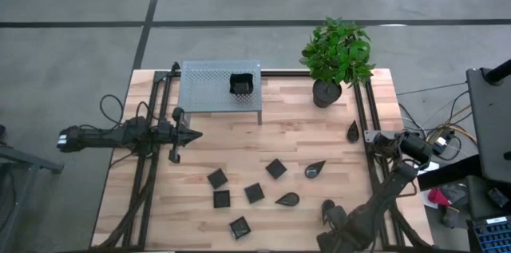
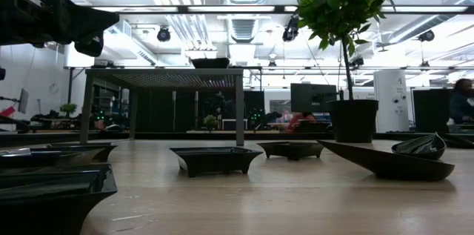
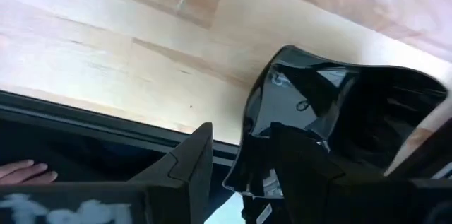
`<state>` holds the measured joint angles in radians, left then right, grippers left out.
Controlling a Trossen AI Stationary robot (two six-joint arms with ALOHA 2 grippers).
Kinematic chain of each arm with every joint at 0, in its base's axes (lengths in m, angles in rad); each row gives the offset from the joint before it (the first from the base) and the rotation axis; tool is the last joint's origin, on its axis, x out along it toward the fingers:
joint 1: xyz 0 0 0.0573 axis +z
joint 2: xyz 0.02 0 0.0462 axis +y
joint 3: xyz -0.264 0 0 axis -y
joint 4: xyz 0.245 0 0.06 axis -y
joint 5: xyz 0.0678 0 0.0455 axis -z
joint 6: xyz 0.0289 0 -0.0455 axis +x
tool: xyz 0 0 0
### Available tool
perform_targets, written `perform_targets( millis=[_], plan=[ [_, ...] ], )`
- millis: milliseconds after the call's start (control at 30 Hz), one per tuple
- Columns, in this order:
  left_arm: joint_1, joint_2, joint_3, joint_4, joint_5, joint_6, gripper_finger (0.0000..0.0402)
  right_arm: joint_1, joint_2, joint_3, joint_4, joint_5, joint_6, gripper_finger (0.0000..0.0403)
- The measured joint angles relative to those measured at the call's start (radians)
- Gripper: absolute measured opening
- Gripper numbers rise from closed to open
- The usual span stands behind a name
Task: Pick & Place Mini shaped plates
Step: Stack the distorted square plate on top of the stacked distorted square plates on the shelf
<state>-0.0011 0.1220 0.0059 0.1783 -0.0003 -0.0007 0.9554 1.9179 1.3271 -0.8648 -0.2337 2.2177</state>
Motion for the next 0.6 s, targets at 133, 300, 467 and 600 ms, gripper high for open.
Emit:
perform_targets(
  millis=[133, 300, 467, 600],
  plan=[
    [0.0, 0.0, 0.0, 0.0, 0.0, 0.0, 0.0, 0.0, 0.0, -0.028, 0.034, 0.0, -0.01, 0.0122],
    [0.0, 0.0, 0.0, 0.0, 0.0, 0.0, 0.0, -0.008, 0.0, -0.025, 0.038, -0.001, -0.03, 0.0076],
    [0.0, 0.0, 0.0, 0.0, 0.0, 0.0, 0.0, -0.024, 0.0, -0.011, 0.032, -0.003, -0.1, 0.0016],
    [0.0, 0.0, 0.0, 0.0, 0.0, 0.0, 0.0, -0.044, 0.0, -0.007, 0.031, -0.003, -0.161, 0.001]
  ],
)
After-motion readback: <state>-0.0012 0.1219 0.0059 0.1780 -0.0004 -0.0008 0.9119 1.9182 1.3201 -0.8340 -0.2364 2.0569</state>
